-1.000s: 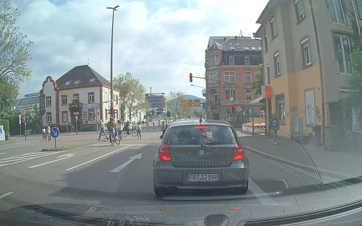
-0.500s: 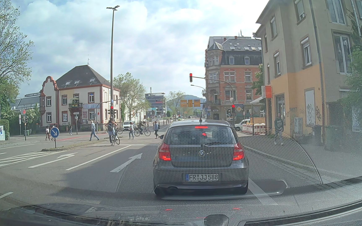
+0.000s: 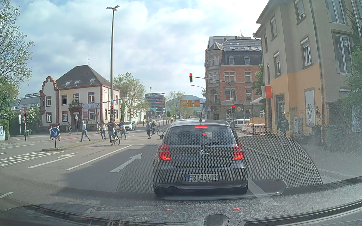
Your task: Follow the waypoints while adhering to traffic rules and regulations
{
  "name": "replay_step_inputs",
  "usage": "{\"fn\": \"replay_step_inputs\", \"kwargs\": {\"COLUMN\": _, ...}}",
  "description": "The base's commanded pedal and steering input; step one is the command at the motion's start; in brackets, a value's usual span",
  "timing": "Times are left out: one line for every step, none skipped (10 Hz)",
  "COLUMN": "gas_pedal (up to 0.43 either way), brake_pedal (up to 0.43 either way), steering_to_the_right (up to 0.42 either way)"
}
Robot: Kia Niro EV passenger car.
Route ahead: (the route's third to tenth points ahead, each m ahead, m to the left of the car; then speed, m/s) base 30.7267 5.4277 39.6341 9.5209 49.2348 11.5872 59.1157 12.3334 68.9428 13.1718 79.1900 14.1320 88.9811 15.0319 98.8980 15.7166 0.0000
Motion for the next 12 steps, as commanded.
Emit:
{"fn": "replay_step_inputs", "kwargs": {"gas_pedal": 0.000, "brake_pedal": 0.220, "steering_to_the_right": -0.015}}
{"fn": "replay_step_inputs", "kwargs": {"gas_pedal": 0.000, "brake_pedal": 0.226, "steering_to_the_right": -0.015}}
{"fn": "replay_step_inputs", "kwargs": {"gas_pedal": 0.000, "brake_pedal": 0.226, "steering_to_the_right": -0.015}}
{"fn": "replay_step_inputs", "kwargs": {"gas_pedal": 0.000, "brake_pedal": 0.226, "steering_to_the_right": -0.015}}
{"fn": "replay_step_inputs", "kwargs": {"gas_pedal": 0.000, "brake_pedal": 0.226, "steering_to_the_right": -0.015}}
{"fn": "replay_step_inputs", "kwargs": {"gas_pedal": 0.000, "brake_pedal": 0.226, "steering_to_the_right": -0.015}}
{"fn": "replay_step_inputs", "kwargs": {"gas_pedal": 0.000, "brake_pedal": 0.220, "steering_to_the_right": -0.015}}
{"fn": "replay_step_inputs", "kwargs": {"gas_pedal": 0.000, "brake_pedal": 0.226, "steering_to_the_right": -0.015}}
{"fn": "replay_step_inputs", "kwargs": {"gas_pedal": 0.000, "brake_pedal": 0.226, "steering_to_the_right": -0.015}}
{"fn": "replay_step_inputs", "kwargs": {"gas_pedal": 0.000, "brake_pedal": 0.226, "steering_to_the_right": -0.015}}
{"fn": "replay_step_inputs", "kwargs": {"gas_pedal": 0.000, "brake_pedal": 0.226, "steering_to_the_right": -0.015}}
{"fn": "replay_step_inputs", "kwargs": {"gas_pedal": 0.000, "brake_pedal": 0.226, "steering_to_the_right": -0.015}}
